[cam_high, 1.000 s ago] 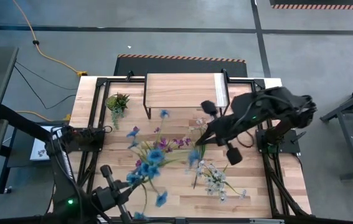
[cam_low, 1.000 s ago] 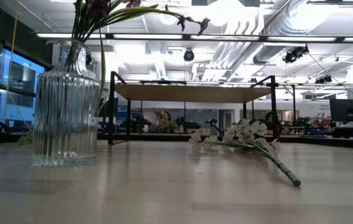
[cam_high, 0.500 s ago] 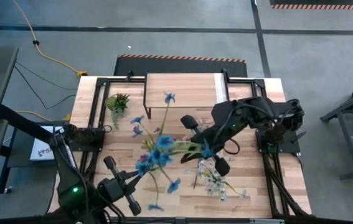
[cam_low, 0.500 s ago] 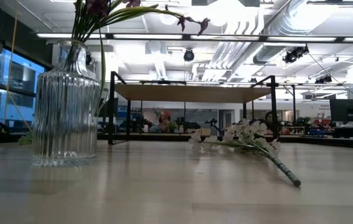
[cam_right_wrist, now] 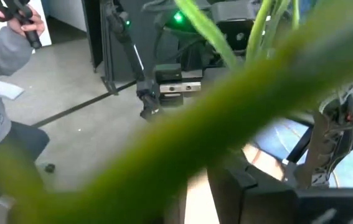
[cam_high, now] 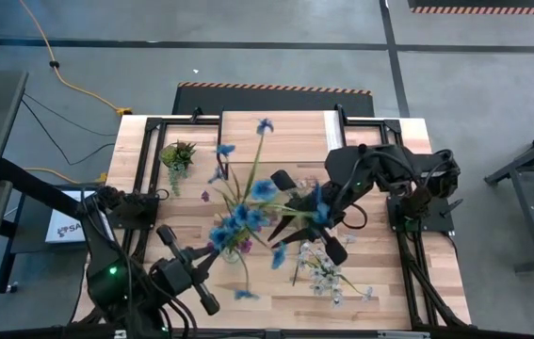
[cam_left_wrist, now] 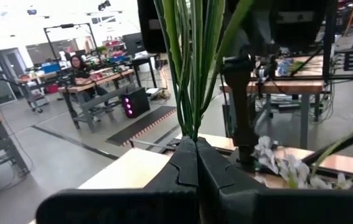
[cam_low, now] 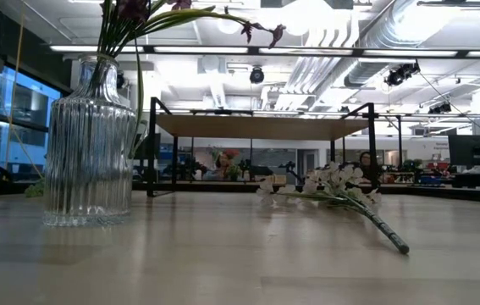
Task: Pick and place flowers into a vace then onto a shelf
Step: Put the blue flowers into the left transparent vase
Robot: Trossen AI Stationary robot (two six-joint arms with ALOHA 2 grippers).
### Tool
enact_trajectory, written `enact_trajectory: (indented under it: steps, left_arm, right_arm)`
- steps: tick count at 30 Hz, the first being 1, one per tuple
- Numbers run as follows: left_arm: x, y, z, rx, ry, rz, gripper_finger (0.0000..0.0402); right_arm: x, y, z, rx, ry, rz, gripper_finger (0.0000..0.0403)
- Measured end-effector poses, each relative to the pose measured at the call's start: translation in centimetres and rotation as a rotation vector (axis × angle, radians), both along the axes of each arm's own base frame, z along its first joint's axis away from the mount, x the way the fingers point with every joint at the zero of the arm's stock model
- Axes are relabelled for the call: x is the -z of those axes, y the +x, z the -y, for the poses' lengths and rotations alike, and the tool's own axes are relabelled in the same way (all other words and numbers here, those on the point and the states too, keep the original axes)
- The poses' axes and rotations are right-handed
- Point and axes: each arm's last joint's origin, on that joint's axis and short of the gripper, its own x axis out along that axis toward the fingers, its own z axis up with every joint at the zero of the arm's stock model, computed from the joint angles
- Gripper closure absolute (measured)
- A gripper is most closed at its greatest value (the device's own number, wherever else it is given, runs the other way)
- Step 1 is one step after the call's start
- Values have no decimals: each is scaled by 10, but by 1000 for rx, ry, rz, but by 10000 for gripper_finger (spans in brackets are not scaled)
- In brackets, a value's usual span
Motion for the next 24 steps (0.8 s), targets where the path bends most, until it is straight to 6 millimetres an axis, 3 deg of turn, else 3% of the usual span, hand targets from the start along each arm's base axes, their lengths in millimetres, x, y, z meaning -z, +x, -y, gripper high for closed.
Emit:
enact_trajectory:
  steps: [10,16,24]
  left_arm:
    - [-21,5,2,-7,49,-38,379]
    - [-25,6,4,-5,62,-50,379]
    - [-25,0,10,18,64,-50,379]
  right_arm:
    - [9,18,1,6,-60,52,296]
    - [14,39,5,-3,-37,109,294]
    - [8,41,11,-51,8,162,294]
